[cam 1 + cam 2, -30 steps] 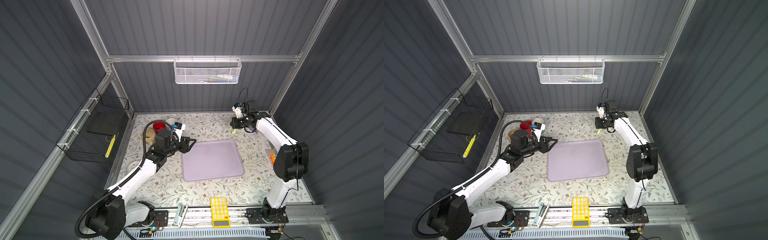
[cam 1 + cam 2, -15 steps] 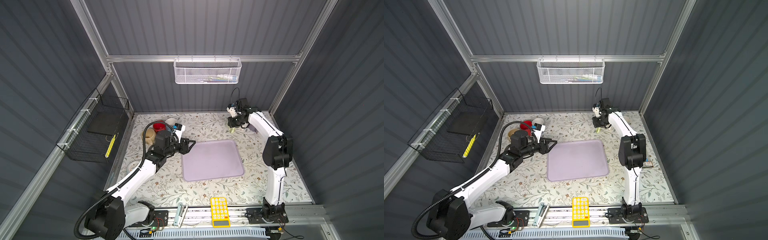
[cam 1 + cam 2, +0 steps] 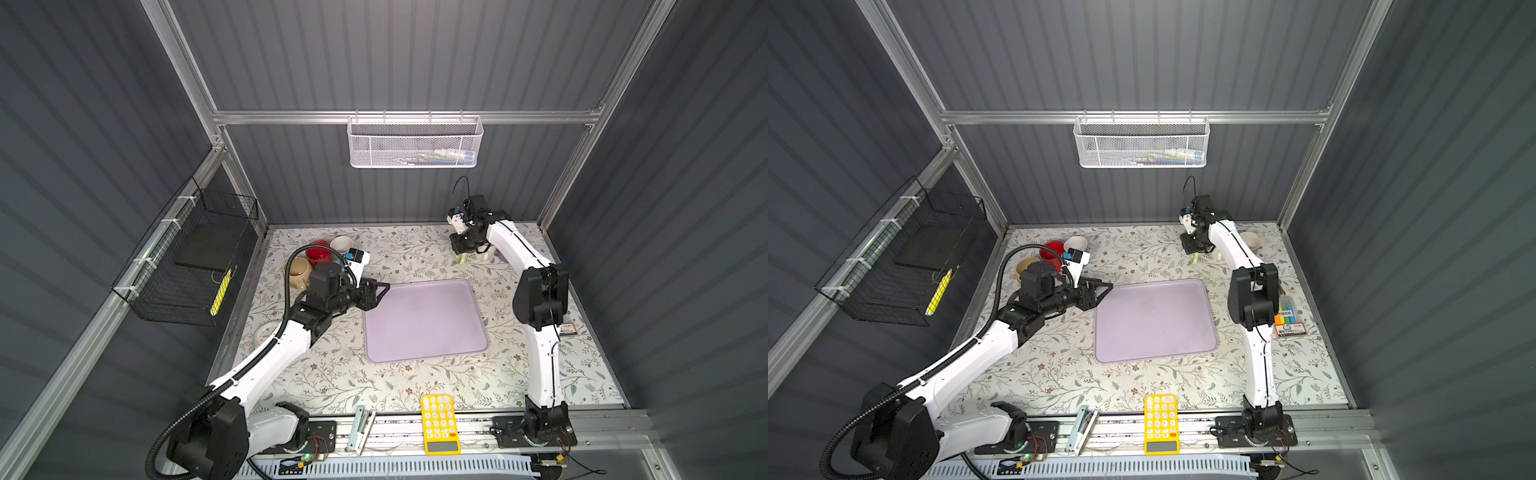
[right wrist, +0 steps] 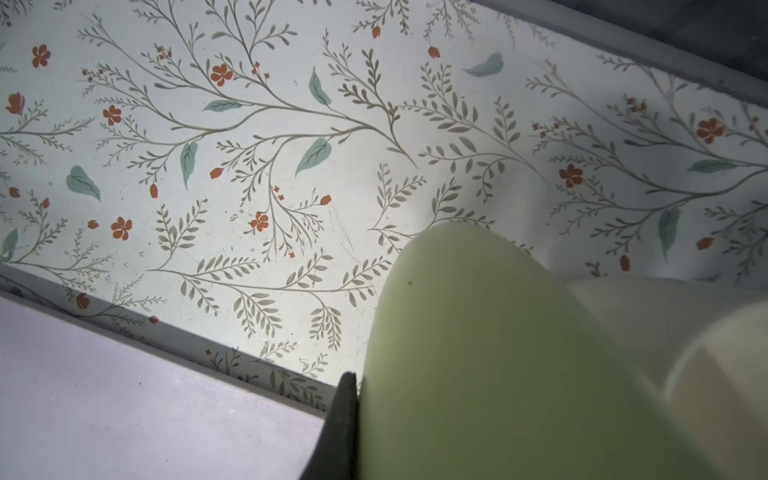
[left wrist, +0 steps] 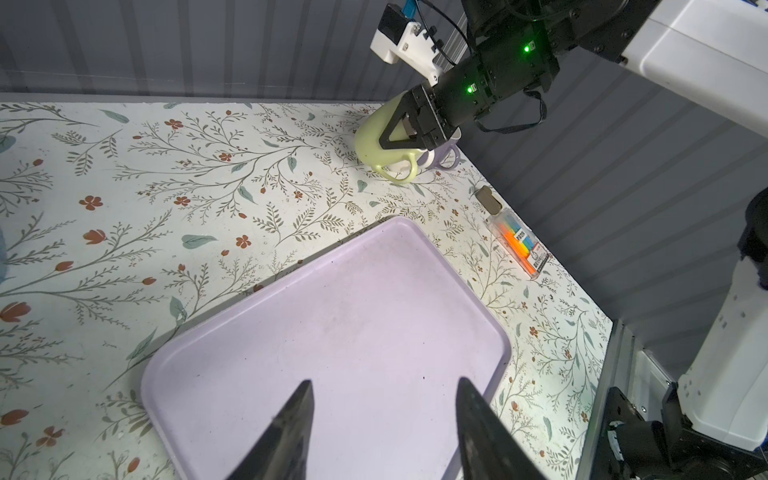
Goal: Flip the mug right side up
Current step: 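Lower the green mug upright beside the white mug with the right gripper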
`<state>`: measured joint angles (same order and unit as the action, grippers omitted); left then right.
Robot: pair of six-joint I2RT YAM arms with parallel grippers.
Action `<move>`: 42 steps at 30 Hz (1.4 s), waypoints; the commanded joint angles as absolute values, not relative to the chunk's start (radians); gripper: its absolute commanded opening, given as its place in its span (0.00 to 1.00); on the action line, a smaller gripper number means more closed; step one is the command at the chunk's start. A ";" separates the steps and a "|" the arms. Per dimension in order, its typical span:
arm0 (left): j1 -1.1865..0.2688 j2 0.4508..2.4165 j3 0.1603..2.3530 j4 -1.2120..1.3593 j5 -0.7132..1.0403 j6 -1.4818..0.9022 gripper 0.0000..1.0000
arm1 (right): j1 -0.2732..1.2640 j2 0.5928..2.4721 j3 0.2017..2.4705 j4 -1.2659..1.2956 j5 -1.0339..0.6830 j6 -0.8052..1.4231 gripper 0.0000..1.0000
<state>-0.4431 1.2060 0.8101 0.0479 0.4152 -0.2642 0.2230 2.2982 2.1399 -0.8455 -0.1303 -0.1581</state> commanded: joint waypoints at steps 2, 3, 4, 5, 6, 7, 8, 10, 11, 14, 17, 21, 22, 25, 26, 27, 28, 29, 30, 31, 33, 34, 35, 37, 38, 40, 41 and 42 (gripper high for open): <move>-0.437 1.185 0.804 0.029 0.407 -0.241 0.55 | 0.229 2.314 2.197 -0.838 -0.112 -0.185 0.02; -0.436 1.186 0.804 0.029 0.407 -0.240 0.55 | 0.229 2.319 2.199 -0.838 -0.105 -0.188 0.02; -0.437 1.186 0.804 0.029 0.407 -0.241 0.55 | 0.228 2.323 2.203 -0.838 -0.100 -0.190 0.02; -0.437 1.185 0.803 0.029 0.407 -0.241 0.55 | 0.229 2.329 2.210 -0.840 -0.100 -0.192 0.02; -0.435 1.186 0.804 0.030 0.407 -0.239 0.55 | 0.229 2.336 2.218 -0.846 -0.101 -0.195 0.02; -0.436 1.186 0.803 0.029 0.407 -0.239 0.55 | 0.229 2.341 2.224 -0.851 -0.101 -0.197 0.02; -0.436 1.187 0.802 0.029 0.406 -0.239 0.55 | 0.229 2.347 2.230 -0.853 -0.100 -0.200 0.02; -0.436 1.187 0.799 0.031 0.406 -0.239 0.55 | 0.229 2.358 2.243 -0.863 -0.098 -0.204 0.02; -0.436 1.185 0.798 0.031 0.406 -0.239 0.55 | 0.228 2.364 2.251 -0.867 -0.095 -0.206 0.02; -0.436 1.182 0.795 0.031 0.402 -0.239 0.55 | 0.229 2.378 2.266 -0.875 -0.080 -0.209 0.03; -0.436 1.181 0.789 0.034 0.402 -0.241 0.55 | 0.233 2.390 2.280 -0.885 -0.078 -0.215 0.03; -0.434 1.182 0.784 0.039 0.401 -0.242 0.55 | 0.240 2.411 2.306 -0.903 -0.066 -0.224 0.04; -0.434 1.181 0.784 0.039 0.400 -0.242 0.55 | 0.241 2.414 2.313 -0.906 -0.067 -0.226 0.05; -0.431 1.176 0.779 0.039 0.399 -0.242 0.55 | 0.244 2.424 2.323 -0.911 -0.066 -0.230 0.05; -0.431 1.175 0.779 0.039 0.398 -0.243 0.55 | 0.245 2.426 2.325 -0.911 -0.068 -0.230 0.05; -0.429 1.175 0.777 0.039 0.397 -0.243 0.55 | 0.245 2.429 2.328 -0.912 -0.068 -0.232 0.05; -0.430 1.175 0.775 0.038 0.397 -0.244 0.55 | 0.247 2.431 2.333 -0.913 -0.067 -0.232 0.06; -0.429 1.173 0.775 0.039 0.397 -0.244 0.55 | 0.247 2.435 2.336 -0.915 -0.067 -0.232 0.06; -0.428 1.171 0.773 0.038 0.396 -0.244 0.55 | 0.247 2.439 2.340 -0.918 -0.067 -0.232 0.06; -0.428 1.171 0.774 0.040 0.396 -0.244 0.55 | 0.247 2.441 2.343 -0.919 -0.068 -0.233 0.06; -0.428 1.170 0.771 0.041 0.396 -0.244 0.55 | 0.248 2.445 2.349 -0.923 -0.069 -0.233 0.09; -0.426 1.169 0.770 0.040 0.396 -0.244 0.55 | 0.249 2.445 2.350 -0.923 -0.069 -0.233 0.12; -0.426 1.169 0.767 0.040 0.396 -0.244 0.55 | 0.248 2.446 2.349 -0.922 -0.069 -0.233 0.13; -0.425 1.165 0.765 0.043 0.396 -0.244 0.55 | 0.250 2.449 2.351 -0.923 -0.063 -0.234 0.16; -0.425 1.164 0.763 0.045 0.396 -0.244 0.55 | 0.250 2.451 2.353 -0.923 -0.064 -0.235 0.18; -0.423 1.165 0.761 0.046 0.396 -0.244 0.55 | 0.252 2.453 2.352 -0.924 -0.062 -0.236 0.19; -0.423 1.164 0.761 0.046 0.397 -0.245 0.56 | 0.251 2.455 2.353 -0.924 -0.062 -0.236 0.20; -0.423 1.163 0.759 0.046 0.397 -0.244 0.56 | 0.252 2.457 2.354 -0.925 -0.062 -0.236 0.21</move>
